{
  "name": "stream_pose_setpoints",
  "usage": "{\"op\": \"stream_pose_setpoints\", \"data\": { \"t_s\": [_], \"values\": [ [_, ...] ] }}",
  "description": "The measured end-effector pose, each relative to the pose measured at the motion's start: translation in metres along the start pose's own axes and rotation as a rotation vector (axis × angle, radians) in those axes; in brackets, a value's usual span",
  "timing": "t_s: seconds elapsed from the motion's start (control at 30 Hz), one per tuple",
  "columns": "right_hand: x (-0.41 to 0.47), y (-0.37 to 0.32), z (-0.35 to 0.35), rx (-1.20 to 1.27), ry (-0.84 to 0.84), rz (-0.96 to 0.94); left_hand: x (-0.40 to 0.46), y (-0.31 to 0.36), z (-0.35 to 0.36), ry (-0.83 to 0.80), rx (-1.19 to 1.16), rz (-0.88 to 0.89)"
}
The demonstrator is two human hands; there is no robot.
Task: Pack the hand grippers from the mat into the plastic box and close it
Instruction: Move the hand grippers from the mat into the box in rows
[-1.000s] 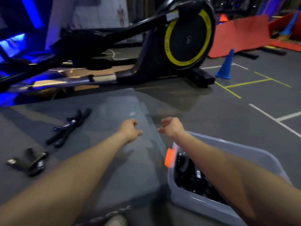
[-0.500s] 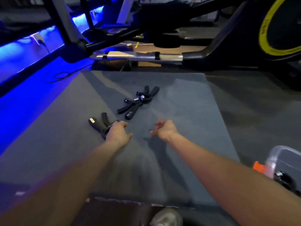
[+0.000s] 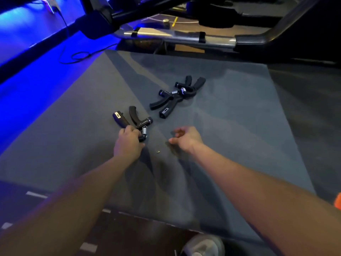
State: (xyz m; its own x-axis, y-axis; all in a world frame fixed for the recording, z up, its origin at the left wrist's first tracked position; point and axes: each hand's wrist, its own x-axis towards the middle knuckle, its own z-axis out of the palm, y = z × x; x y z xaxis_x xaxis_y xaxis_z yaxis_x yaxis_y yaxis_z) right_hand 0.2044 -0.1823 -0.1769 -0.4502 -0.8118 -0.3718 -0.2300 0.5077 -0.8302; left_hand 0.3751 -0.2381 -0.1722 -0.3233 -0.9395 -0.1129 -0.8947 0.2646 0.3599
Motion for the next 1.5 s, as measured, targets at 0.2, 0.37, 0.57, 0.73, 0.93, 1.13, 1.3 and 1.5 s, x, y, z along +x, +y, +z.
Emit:
{"op": "stream_pose_setpoints", "data": {
  "t_s": [0.2,0.37,0.57,0.73,0.93,1.13,1.3,1.5],
  "values": [
    [-0.009,0.002,-0.004,0.007,-0.002,0.008,-0.012,0.006,0.000,0.070,-0.008,0.014],
    [-0.033,-0.008,-0.022,0.034,0.010,0.005,-0.022,0.024,-0.012,0.053,0.044,0.062],
    [-0.052,-0.004,-0.036,-0.002,-0.004,0.018,-0.031,0.021,-0.009,-0.014,0.131,0.004],
    [-0.037,0.004,-0.017,0.002,0.008,0.045,-0.025,0.017,-0.002,0.004,0.218,-0.010],
    [-0.026,0.005,0.002,0.013,-0.009,0.048,-0.023,0.007,0.004,0.072,0.297,0.037],
    [-0.047,0.000,-0.018,-0.013,0.012,0.040,-0.037,0.031,-0.014,0.159,0.301,0.185],
    [-0.082,-0.021,-0.066,-0.088,0.067,0.015,-0.055,0.084,-0.058,0.075,0.048,0.222],
    [-0.139,-0.032,-0.147,-0.096,0.158,0.010,-0.092,0.168,-0.095,-0.010,-0.189,0.244]
  ]
}}
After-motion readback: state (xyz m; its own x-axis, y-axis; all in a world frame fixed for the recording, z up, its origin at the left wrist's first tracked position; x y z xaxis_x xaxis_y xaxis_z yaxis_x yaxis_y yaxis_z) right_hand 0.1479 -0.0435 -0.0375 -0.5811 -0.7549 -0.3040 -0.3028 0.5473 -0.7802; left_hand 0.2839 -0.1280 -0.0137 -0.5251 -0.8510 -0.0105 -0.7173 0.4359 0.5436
